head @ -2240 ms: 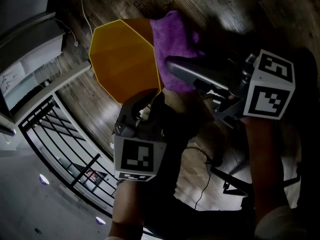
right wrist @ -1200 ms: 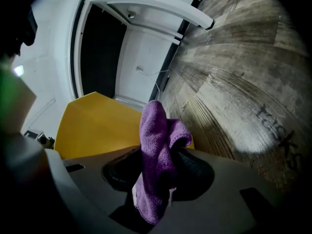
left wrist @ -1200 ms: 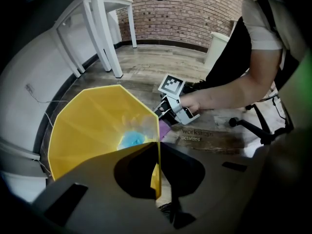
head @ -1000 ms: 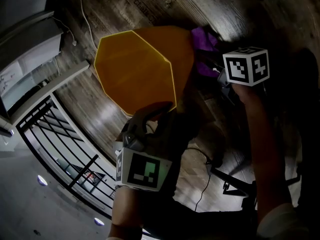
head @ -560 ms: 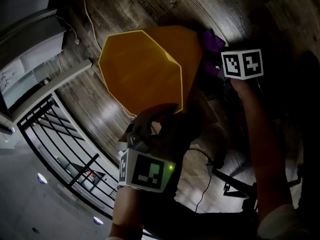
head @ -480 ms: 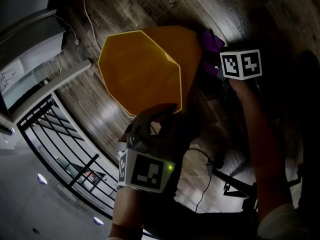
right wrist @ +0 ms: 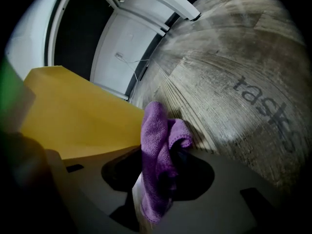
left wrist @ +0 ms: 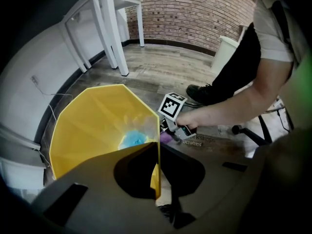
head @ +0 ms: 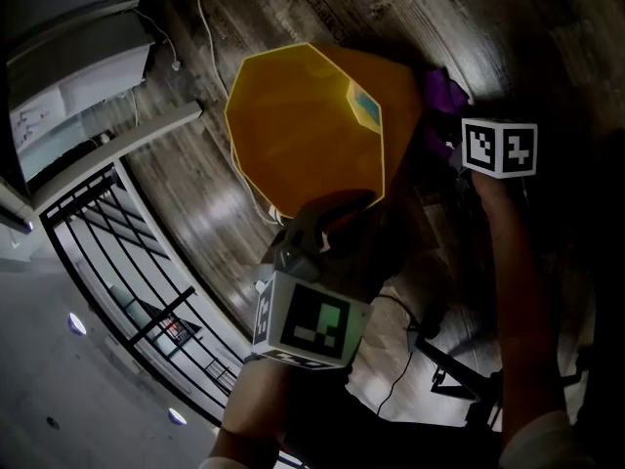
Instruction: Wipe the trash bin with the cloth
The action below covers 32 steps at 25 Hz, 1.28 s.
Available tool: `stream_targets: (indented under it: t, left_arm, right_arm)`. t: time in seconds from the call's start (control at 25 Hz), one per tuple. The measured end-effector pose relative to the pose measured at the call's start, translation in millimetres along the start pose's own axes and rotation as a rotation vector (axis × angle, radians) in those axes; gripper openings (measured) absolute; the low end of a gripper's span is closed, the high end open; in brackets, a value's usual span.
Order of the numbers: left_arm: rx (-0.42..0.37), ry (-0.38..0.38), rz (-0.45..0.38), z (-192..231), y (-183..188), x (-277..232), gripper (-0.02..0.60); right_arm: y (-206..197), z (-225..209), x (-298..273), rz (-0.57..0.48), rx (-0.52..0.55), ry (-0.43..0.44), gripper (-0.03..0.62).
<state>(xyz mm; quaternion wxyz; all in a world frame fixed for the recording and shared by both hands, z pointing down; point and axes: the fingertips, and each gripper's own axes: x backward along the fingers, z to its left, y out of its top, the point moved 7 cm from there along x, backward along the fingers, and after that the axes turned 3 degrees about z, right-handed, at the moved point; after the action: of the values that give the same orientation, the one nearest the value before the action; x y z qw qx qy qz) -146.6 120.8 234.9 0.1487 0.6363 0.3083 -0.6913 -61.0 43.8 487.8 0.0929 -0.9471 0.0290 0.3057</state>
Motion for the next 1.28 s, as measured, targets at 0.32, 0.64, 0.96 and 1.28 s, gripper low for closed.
stream_targets:
  t: [0.32,0.64,0.96,1.28]
  left_arm:
    - [0.028,0.04,-0.102,-1,18,5,0.074]
    - [-0.059,0.071,-0.128,5,2,37,0.193]
    - [-0.173,0.052,-0.014,9,-38,39,0.193]
    - [-0.155,0.148,0.097,25,-62,12,0.161]
  right_arm:
    - [1,13,13,-0.043,-0.024,0.042,0.167]
    - [2,23,20,-0.073,0.002,0.092,0.167]
    - [0,26,24,-0.082,0.004,0.107,0.167]
    - [3,28,26,-0.095,0.016,0.129,0.167]
